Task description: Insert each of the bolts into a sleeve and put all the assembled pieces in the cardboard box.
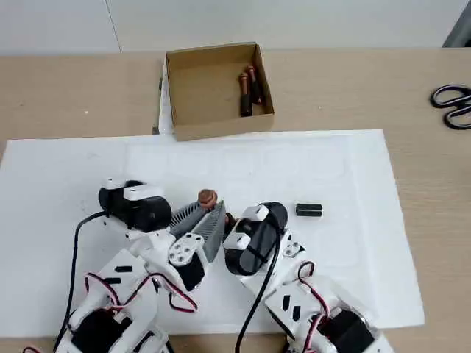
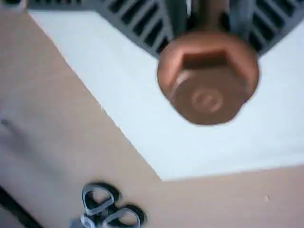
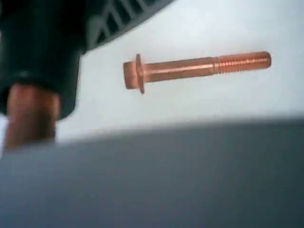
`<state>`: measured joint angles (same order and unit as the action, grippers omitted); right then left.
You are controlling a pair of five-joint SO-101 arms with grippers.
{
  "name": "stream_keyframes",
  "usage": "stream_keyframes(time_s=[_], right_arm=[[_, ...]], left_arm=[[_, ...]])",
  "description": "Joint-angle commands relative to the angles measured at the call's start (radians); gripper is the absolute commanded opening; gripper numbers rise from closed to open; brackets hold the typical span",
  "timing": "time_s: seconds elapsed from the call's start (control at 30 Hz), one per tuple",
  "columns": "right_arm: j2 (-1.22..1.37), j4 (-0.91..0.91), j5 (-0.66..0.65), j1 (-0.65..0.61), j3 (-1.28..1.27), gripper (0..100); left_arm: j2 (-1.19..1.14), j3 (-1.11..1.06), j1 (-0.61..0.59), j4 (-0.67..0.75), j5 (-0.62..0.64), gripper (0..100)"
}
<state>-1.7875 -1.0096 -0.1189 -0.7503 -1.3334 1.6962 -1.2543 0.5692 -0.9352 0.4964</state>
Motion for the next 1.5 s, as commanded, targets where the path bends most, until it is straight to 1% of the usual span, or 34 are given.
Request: stream_keyframes(time_s=[0.0,0.17,0.33,0.47,0.6,0.67,0.77,0.83,1.13,1.3,1.47], right_arm=[[-0.007,0.030,-0.054,-0.005,0.071,0.3],[-0.007,0.058,-0.081,-0.005,0.094,0.3],[-0.007,0.067,-0.081,-0.007,0.098,0.3],[-0.007,0.067,-0.081,-0.007,0.100,0.3],[-0.007,0.065,-0.081,-0.007,0.098,0.3],[-0.007,0.062,-0.081,-0.007,0.098,0.3],[-0.007,0.059,-0.081,-0.007,0.098,0.3],[-0.007,0.059,-0.081,-0.007,0.098,0.3],[-0.007,0.058,-0.081,-0.007,0.094,0.3],[-0.005,0.056,-0.081,-0.005,0.091,0.3],[-0.005,0.056,-0.081,-0.002,0.061,0.3]], left_arm=[[0.006,0.008,0.017,-0.071,0.006,1],[0.005,0.007,0.060,-0.114,0.002,1],[0.009,-0.027,0.061,-0.115,0.000,1],[0.012,-0.028,0.061,-0.109,-0.043,1],[0.012,-0.027,0.058,-0.109,-0.044,1],[0.012,-0.028,0.057,-0.109,-0.044,4],[0.012,-0.028,0.055,-0.117,-0.044,14],[0.008,-0.028,0.055,-0.137,-0.044,17],[0.012,-0.019,0.054,-0.138,-0.048,17],[0.006,0.038,0.052,-0.138,-0.044,18],[0.005,0.074,-0.026,-0.143,-0.068,18]])
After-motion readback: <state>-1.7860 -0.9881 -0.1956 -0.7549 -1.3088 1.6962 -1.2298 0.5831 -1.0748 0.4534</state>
